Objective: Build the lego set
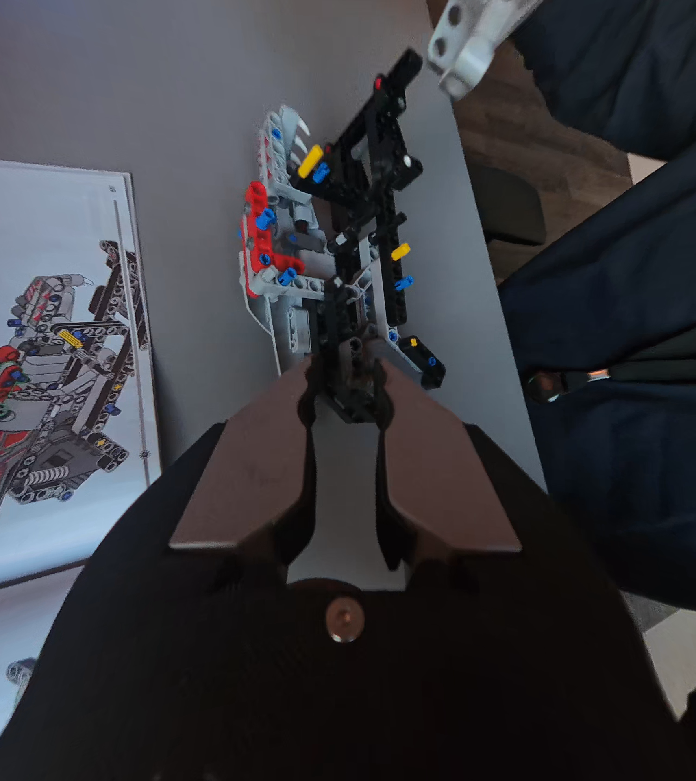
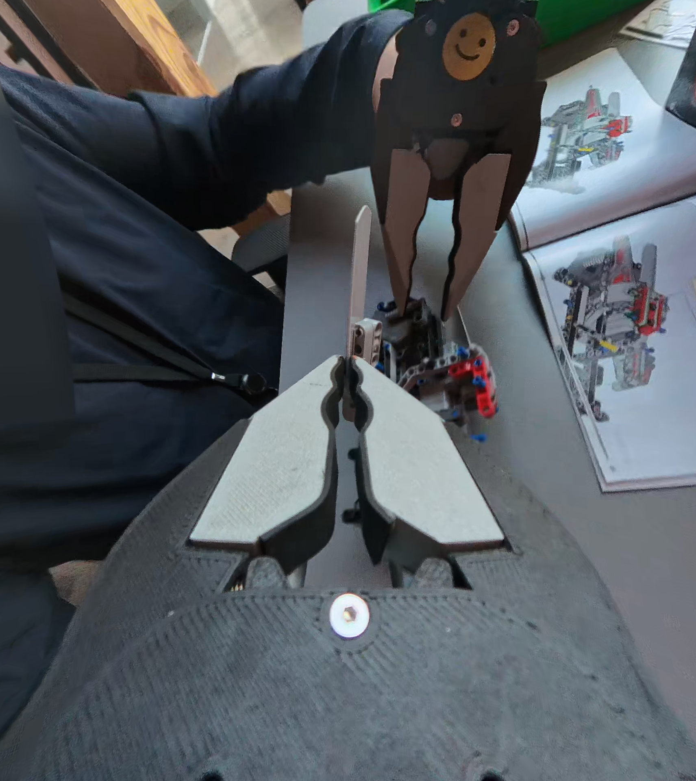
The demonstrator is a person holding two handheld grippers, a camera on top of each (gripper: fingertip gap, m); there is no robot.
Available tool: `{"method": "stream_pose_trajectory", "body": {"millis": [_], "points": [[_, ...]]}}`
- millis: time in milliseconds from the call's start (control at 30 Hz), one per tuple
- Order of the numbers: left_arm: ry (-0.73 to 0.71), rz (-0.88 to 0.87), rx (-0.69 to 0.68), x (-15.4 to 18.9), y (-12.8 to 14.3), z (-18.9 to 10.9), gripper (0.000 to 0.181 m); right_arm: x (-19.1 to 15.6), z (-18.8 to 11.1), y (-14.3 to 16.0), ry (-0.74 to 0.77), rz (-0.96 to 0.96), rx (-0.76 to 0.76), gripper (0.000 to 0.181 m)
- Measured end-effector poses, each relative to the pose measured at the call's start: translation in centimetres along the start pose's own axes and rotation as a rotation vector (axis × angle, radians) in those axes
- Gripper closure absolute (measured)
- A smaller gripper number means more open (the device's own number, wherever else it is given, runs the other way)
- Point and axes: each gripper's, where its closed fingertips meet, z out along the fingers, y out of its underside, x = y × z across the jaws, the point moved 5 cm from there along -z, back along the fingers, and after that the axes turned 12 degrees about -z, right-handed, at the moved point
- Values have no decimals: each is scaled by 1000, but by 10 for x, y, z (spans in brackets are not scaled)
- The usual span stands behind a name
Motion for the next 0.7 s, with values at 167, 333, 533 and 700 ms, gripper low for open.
{"method": "stream_pose_trajectory", "body": {"millis": [167,333,533,700], "points": [[-84,-18,209,7,-8,-31,149,36,18,-14,-261,141,-70,181],[-91,1,381,29,-23,-43,142,51,44,1,-396,244,-170,181],[-67,-63,384,25,-27,-31,176,52,50,-1,-457,279,-209,181],[-45,-135,491,21,-29,-33,181,60,48,-3,-309,220,-220,179]]}}
